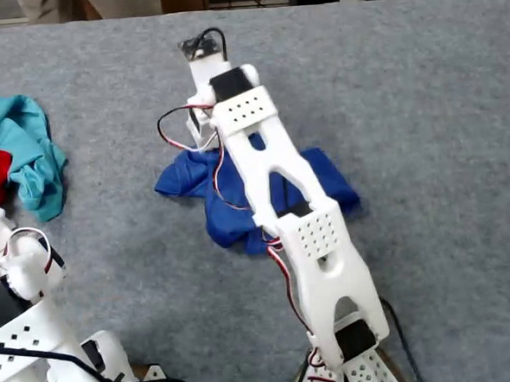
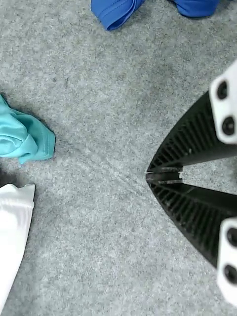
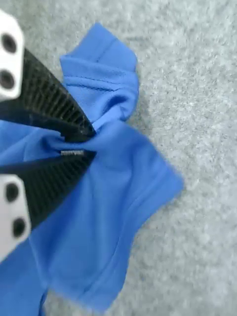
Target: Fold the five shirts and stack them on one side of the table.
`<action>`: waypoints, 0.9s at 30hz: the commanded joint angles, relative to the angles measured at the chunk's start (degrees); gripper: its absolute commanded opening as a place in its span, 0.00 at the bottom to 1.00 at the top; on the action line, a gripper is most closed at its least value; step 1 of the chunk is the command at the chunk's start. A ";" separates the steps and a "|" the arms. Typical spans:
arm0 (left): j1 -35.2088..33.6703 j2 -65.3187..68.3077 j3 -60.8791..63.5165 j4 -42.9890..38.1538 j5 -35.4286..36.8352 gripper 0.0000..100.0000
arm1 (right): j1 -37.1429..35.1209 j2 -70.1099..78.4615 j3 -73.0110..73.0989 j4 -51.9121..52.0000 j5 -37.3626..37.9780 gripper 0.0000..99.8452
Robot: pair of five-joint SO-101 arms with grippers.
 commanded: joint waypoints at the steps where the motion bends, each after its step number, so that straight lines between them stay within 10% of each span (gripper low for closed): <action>1: -0.09 -0.31 -0.18 -0.79 0.26 0.02 | 1.71 -0.48 -10.24 4.22 -0.53 0.01; 15: 0.00 -0.04 -0.44 -0.88 0.18 0.02 | 6.81 -8.92 -34.07 7.82 -0.26 0.01; 27: 0.00 0.13 -0.70 -3.52 0.18 0.02 | 6.64 -48.13 -8.57 7.91 1.05 0.01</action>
